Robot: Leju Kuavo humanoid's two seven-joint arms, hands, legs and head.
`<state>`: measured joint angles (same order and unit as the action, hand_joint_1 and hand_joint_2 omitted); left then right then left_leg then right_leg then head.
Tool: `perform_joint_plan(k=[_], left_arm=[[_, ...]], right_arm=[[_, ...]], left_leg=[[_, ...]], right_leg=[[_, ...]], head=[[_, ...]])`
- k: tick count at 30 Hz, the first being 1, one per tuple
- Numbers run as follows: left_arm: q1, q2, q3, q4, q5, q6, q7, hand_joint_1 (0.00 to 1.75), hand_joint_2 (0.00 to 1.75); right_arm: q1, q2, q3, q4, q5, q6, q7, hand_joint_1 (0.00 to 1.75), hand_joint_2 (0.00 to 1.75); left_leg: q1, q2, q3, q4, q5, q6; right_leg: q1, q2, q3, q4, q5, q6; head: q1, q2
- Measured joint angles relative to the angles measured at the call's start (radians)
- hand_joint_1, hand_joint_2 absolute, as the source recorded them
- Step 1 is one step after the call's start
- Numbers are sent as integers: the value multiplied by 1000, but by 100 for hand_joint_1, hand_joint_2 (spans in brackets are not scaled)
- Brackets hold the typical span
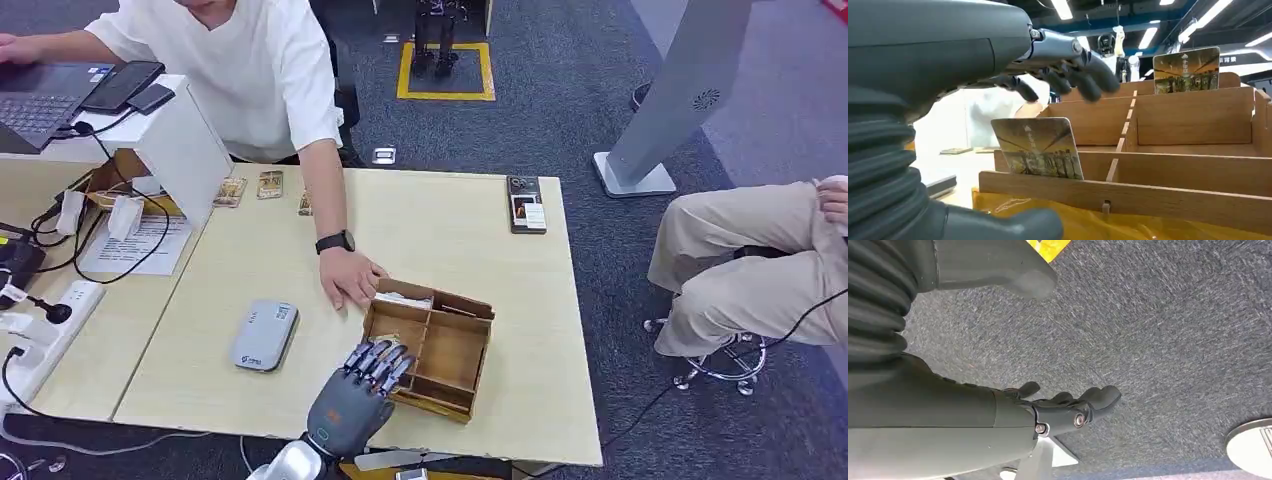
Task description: Pass the card to the sensor for recognition and then transmit it.
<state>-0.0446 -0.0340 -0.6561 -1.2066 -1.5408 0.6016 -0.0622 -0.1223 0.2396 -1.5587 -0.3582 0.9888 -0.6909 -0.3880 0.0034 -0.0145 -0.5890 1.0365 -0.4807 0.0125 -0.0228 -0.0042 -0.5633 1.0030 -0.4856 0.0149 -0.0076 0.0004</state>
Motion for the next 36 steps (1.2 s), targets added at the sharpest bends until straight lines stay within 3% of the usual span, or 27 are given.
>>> perform_joint_plan(k=[1,3,5,7,19,20,31,36], left_arm=[[0,0,0,2,0,0,0,96,175],[0,0,1,4,0,0,0,93,175],[0,0,2,6,-1,0,0,129,175],[0,0,2,6,-1,0,2,143,175],[-7,0,3,10,-3,4,14,150,175],[-8,0,3,10,-3,6,16,175,175],[-9,0,4,10,-2,54,10,175,175],[2,0,13,-16,31,83,-40,175,175]], right_arm=[[0,0,0,0,0,0,0,0,175],[0,0,0,0,2,0,0,0,175],[0,0,0,0,3,0,0,0,175],[0,0,0,1,5,0,0,0,175],[0,0,0,3,8,0,2,0,175],[0,0,0,3,8,0,2,0,175],[0,0,0,3,18,0,10,0,175],[0,0,0,4,23,0,9,0,175]], left_leg=[[0,0,0,0,0,0],[0,0,0,0,0,0],[0,0,0,0,0,0],[0,0,0,0,0,0],[0,0,0,0,0,0],[0,0,0,0,0,0],[0,0,0,0,0,0],[0,0,0,0,0,0]], right_leg=[[0,0,0,0,0,0],[0,0,0,0,0,0],[0,0,0,0,0,0],[0,0,0,0,0,0],[0,0,0,0,0,0],[0,0,0,0,0,0],[0,0,0,0,0,0],[0,0,0,0,0,0]], head=[[0,0],[0,0],[0,0],[0,0],[0,0],[0,0],[0,0],[0,0]])
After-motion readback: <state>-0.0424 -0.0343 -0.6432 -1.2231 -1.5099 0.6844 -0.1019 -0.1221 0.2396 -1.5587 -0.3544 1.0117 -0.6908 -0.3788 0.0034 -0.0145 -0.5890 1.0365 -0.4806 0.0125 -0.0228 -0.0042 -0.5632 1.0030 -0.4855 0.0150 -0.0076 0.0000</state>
